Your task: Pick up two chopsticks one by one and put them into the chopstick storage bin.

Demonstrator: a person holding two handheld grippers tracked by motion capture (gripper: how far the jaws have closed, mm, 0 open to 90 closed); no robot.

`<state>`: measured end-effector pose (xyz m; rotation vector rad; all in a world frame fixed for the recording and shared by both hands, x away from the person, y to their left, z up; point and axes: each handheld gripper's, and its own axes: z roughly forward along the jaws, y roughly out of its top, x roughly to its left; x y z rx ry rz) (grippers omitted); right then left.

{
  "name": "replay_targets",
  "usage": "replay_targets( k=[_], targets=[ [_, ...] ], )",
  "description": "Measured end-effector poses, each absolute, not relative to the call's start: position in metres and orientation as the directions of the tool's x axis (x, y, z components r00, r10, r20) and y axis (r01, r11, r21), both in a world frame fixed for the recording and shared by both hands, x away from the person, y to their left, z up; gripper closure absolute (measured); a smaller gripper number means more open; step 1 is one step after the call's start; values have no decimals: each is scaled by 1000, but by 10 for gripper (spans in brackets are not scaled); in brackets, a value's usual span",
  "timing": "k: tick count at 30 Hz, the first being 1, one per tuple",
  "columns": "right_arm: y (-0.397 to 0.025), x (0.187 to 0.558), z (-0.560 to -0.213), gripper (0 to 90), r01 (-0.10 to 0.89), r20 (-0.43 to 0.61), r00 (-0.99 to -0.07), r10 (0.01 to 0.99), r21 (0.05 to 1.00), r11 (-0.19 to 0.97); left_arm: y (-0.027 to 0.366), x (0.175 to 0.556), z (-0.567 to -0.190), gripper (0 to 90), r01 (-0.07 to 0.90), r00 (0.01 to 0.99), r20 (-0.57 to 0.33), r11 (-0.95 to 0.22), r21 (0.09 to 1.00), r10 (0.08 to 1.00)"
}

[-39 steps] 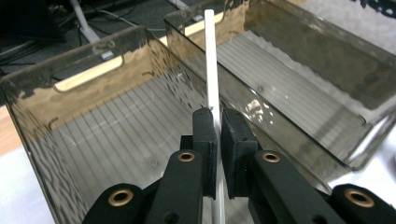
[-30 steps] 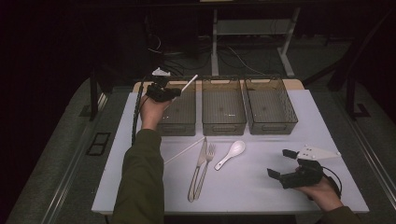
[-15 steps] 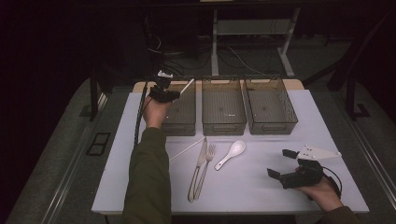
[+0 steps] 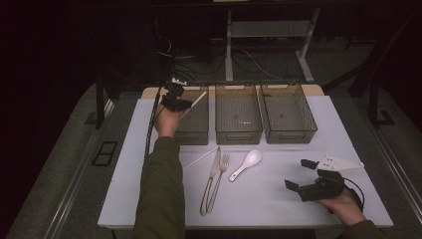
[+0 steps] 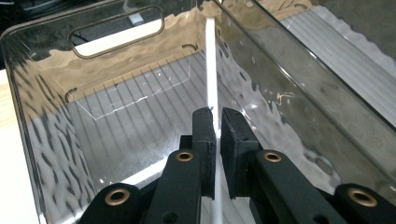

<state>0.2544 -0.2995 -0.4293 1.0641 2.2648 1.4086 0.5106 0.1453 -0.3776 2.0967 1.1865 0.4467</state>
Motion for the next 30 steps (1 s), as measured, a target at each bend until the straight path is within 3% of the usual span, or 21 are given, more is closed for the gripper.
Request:
replay_targets(
  k=[9,16,30],
  targets=[
    [-299,254,-429,13,442,146,-694,705,859,257,141,504,-367,755,578,554,-26,-362,731,832],
    [-299,255,-430,13,440,139,-693,707,859,262,138,485,-349,617,517,634,1,-425,743,773],
    [-299,254,-429,13,444,140,-686,714,858,258,144,426,-316,427,456,732,-63,-419,785,678]
  ],
)
